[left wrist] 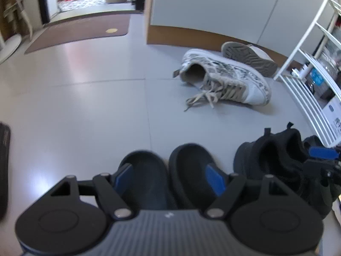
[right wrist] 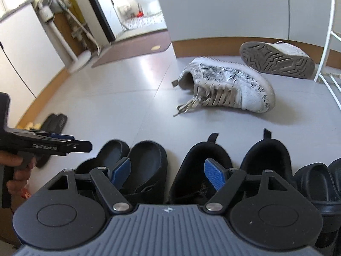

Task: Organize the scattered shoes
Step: 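Move the left gripper toward the white patterned sneaker by the shelf, then lower the left gripper onto the sneaker collar and close it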

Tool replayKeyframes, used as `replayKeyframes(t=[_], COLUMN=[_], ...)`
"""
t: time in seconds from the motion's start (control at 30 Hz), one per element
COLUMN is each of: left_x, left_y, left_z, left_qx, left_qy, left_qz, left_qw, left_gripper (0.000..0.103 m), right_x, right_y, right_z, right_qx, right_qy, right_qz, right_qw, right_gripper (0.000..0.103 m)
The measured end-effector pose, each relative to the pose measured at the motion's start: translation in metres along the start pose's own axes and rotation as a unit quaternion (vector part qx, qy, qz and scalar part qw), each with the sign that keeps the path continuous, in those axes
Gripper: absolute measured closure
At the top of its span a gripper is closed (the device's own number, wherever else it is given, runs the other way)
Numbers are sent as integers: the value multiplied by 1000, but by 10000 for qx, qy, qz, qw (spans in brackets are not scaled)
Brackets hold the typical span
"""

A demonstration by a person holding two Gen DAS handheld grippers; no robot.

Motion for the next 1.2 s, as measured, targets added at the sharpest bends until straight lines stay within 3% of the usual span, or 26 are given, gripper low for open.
replayKeyframes(t=[0.23, 0.7, 1.2], left_x=[-17, -33, 5], left_y=[29, 92, 112], left_z=[-50, -118, -119], left_qx=[92, 691, 367], left_qy=[257, 587, 538], left_qz=[5, 161, 541], left_qw=[9996, 9958, 9964], left_gripper=[25, 25, 21], right_x=[-26, -64, -81], right_y=[30, 74, 105], right_z=[-10, -22, -17], right_qx=[260, 527, 662], right_qy=[571, 1044, 1159], right_qz=[-84, -2, 509], right_qw=[9980, 9931, 9897], right_gripper=[23, 23, 23])
Point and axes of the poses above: each gripper's, at about its wrist camera, not at the fingertips, and x roughly the way its jaws point, y to its right, z to its underside, the point moved 4 cm from there along x, roughly the way its jaws point, and after that the axes turned 15 degrees about -z, right-handed, at the moved point
